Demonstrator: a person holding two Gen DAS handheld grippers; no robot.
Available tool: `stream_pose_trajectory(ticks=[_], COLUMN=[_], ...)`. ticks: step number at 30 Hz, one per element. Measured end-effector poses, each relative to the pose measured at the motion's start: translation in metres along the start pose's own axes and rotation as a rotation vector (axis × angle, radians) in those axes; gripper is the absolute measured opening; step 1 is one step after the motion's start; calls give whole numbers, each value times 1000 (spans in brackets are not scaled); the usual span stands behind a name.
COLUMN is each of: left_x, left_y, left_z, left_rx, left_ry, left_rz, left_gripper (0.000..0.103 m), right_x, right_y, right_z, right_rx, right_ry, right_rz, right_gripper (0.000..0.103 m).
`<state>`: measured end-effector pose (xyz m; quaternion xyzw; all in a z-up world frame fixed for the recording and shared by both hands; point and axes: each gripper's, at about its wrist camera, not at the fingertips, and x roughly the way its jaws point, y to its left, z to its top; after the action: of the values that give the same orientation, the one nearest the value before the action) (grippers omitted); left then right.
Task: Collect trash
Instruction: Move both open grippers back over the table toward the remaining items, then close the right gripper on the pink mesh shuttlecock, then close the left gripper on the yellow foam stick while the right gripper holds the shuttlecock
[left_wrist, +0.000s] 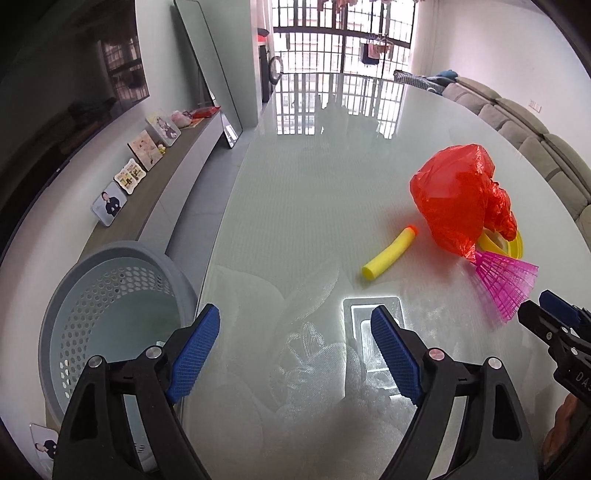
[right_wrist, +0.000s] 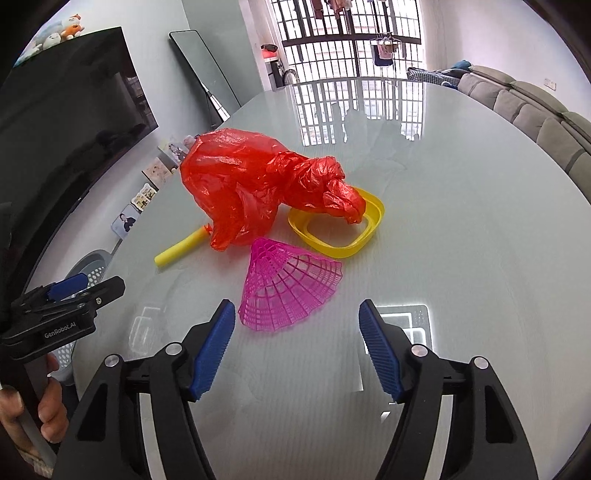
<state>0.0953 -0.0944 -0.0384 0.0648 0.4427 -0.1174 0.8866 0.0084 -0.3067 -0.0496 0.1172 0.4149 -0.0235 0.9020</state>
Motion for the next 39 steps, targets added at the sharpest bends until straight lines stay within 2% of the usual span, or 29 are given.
stream_pose_trajectory(ticks=[5, 9, 19, 27, 29, 30, 39], left_x=[11, 18, 30, 32, 30, 29, 25], left_y=[-4, -5, -4, -5, -7, -7, -11], left_z=[9, 15, 23, 27, 28, 29, 28], left_rx=[9, 22, 45, 67, 70, 71, 85], left_ry=[10, 6, 12, 5, -3, -7, -11], left_rz=[11, 33, 41, 37, 24, 22, 23], left_gripper=[87, 96, 96, 96, 96, 96, 96], right_x=[10, 18, 35, 43, 43, 43, 38], right_y=[-1, 1, 4, 11, 13, 13, 16], right_z=[8, 14, 22, 27, 26, 26, 28], right_rx=[-1, -3, -12, -38, -40, -45, -48], right_ry=[11, 22, 58, 54, 53, 53, 37], right_rz=[11, 14, -9, -17, -15, -17, -8], right_gripper=[71, 71, 72, 71, 68, 63, 59])
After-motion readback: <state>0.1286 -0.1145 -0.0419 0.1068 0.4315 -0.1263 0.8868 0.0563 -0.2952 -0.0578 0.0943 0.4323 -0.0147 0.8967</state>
